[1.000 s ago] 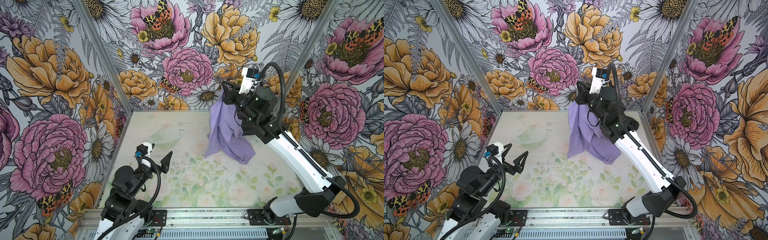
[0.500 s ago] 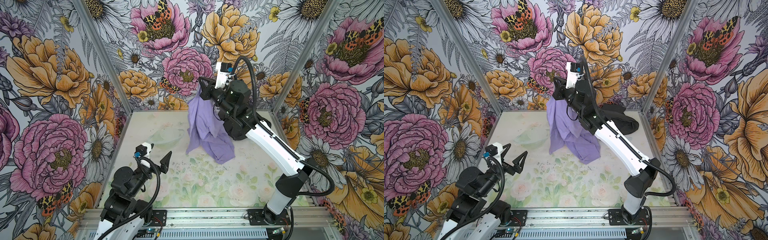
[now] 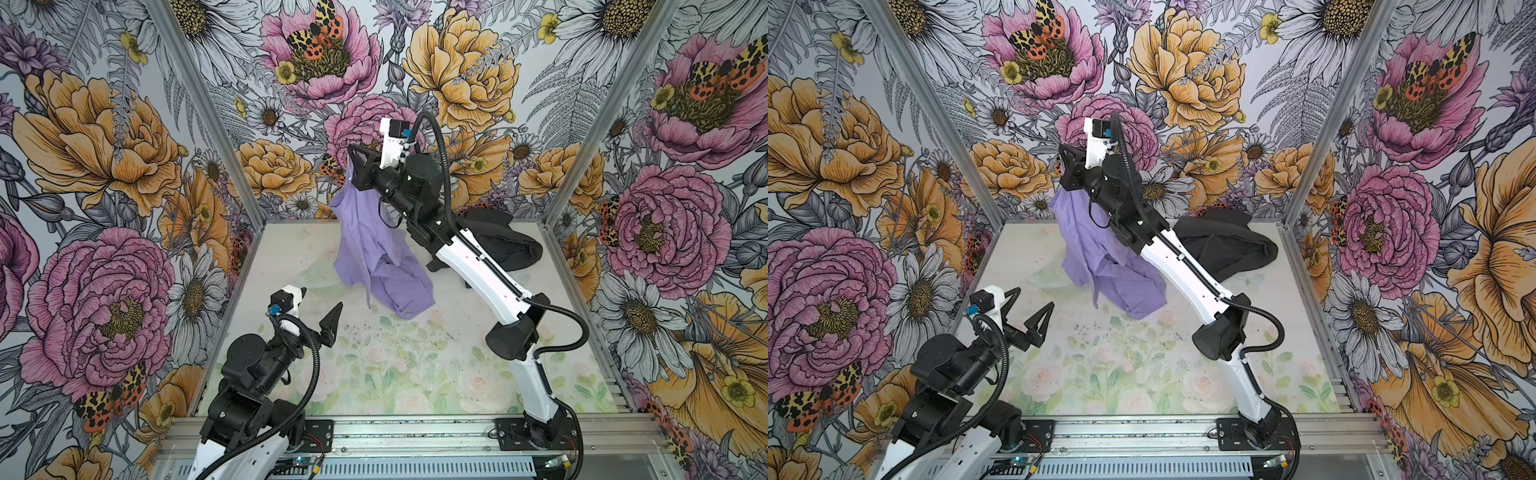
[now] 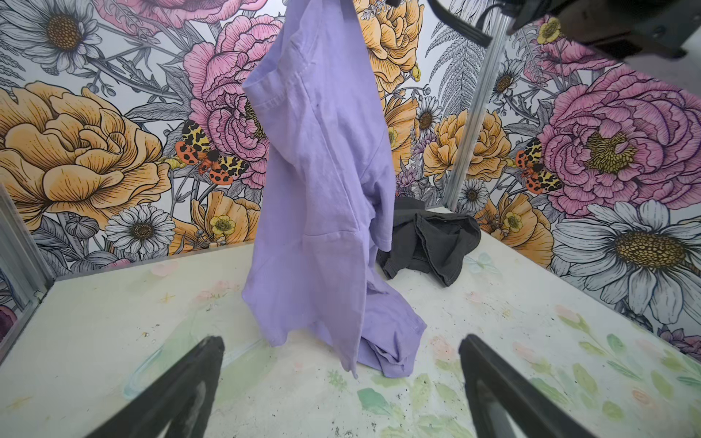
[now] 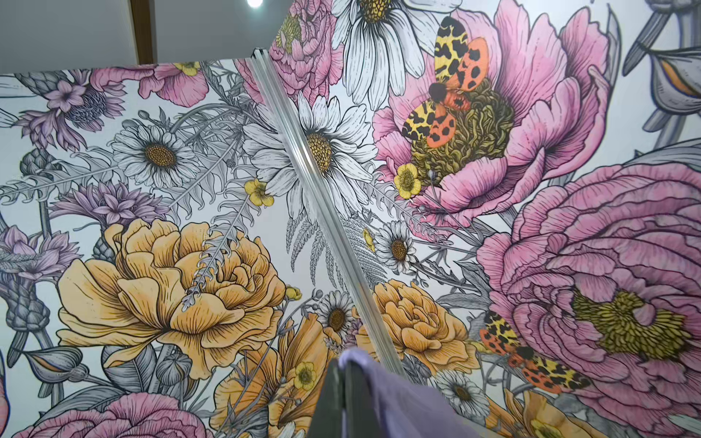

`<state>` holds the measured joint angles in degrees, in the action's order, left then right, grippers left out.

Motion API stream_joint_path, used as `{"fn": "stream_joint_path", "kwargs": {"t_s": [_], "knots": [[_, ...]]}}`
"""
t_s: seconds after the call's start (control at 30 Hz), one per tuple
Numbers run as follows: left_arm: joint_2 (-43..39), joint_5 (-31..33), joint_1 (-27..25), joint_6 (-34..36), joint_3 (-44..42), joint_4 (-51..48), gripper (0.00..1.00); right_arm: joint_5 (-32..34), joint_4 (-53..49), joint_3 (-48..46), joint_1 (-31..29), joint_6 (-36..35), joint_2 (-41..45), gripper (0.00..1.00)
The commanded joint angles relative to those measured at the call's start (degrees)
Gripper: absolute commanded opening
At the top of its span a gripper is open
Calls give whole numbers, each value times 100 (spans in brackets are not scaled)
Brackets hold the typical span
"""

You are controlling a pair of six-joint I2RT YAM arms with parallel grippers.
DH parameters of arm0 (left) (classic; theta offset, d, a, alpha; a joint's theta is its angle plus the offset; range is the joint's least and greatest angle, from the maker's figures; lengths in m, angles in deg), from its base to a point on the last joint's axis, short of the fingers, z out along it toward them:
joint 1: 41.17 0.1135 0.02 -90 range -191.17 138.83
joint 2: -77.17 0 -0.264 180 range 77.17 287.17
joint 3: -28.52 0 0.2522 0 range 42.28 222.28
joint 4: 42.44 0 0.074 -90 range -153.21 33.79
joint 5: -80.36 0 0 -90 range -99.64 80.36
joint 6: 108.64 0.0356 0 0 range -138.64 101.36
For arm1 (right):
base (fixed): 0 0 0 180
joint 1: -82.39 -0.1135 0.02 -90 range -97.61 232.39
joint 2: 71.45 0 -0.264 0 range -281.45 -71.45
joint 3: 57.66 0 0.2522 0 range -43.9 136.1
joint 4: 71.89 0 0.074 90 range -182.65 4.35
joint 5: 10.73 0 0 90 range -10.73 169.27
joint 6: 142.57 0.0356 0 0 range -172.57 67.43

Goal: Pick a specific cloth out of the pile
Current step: 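Carry the hanging purple shirt with the right gripper toward the left arm's side, then lower the purple shirt onto the table near the left arm and release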

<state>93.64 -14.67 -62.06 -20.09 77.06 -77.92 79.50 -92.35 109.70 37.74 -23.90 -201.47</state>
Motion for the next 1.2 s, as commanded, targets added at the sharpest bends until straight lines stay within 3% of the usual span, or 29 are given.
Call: {"fn": "stream_joint_path", "kwargs": {"t_s": [0.0, 0.2, 0.4, 0.57, 0.83, 1.0, 1.17], "knots": [[-81, 156, -2, 103, -21, -61, 99, 19, 385, 1040, -21, 193, -753, 0], [-75, 173, 25, 113, -22, -67, 99, 256, 1877, 851, -34, 451, -1204, 0], [-63, 168, 43, 119, -22, -56, 99, -26, 1140, 590, -15, 123, -1318, 0], [-61, 170, 58, 116, -27, -61, 99, -68, 442, -921, 67, -172, -799, 0], [-47, 166, 67, 104, -24, -54, 99, 934, 283, -4190, 287, -452, 672, 0], [-47, 172, 60, 110, -24, -61, 99, 1336, -281, -5223, 360, -640, 1014, 0], [-31, 178, 76, 110, -24, -54, 99, 1604, -976, -5612, 354, -870, 1009, 0]]}}
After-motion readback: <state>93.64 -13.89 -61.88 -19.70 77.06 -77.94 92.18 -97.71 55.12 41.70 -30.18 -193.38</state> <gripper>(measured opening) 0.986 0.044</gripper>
